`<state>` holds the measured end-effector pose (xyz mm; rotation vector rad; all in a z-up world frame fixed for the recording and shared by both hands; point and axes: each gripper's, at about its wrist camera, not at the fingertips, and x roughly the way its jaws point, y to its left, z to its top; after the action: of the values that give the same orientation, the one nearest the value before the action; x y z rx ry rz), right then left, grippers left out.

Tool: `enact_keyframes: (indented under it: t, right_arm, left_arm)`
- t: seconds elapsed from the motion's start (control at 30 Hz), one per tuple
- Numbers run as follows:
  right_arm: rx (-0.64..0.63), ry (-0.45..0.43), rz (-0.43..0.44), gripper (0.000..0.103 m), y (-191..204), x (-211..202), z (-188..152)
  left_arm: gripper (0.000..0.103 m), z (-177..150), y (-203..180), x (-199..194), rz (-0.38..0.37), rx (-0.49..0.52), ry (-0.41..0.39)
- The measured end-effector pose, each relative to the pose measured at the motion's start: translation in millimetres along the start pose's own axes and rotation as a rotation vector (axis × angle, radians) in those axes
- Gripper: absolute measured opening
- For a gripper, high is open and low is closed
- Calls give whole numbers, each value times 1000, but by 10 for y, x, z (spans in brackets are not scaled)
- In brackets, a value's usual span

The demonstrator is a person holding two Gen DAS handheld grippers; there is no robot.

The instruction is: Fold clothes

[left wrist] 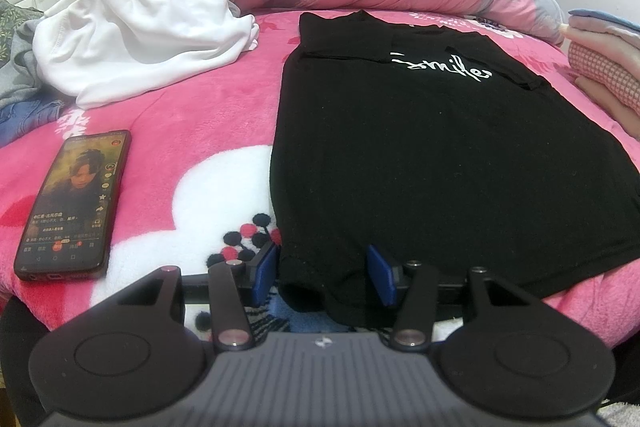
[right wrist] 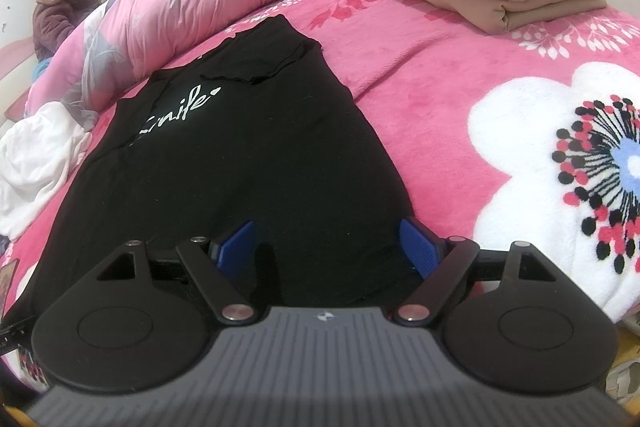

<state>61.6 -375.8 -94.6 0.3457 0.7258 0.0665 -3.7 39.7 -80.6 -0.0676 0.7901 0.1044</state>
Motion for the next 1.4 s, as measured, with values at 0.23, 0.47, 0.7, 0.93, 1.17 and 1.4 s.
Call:
enact_keyframes:
  t: [0.23,0.47,0.7,0.93,1.17,1.4]
  right_arm:
    - [-6,-4,-3,82,16,6,-9]
    - [-10,-6,-6,82,22,8,-16]
    - [-12,-7,-9,82,34,8,-18]
    - [-12,-7,-10,83,38,8,-17]
    - [-11,-8,-12,83,48,6,-25]
    - [-10,-8,-13,83,53,3,-30]
  left_arm:
    - [51,0,1,4,0,0,0]
    - [51,0,3,7,0,-1,-1]
    - [51,2,4,12,0,0,-1]
    - [51,-2,4,12,0,0,-2]
    - [51,-3,4,16,-1,-1,-3]
    - [51,-5,9,19,-1,0,-3]
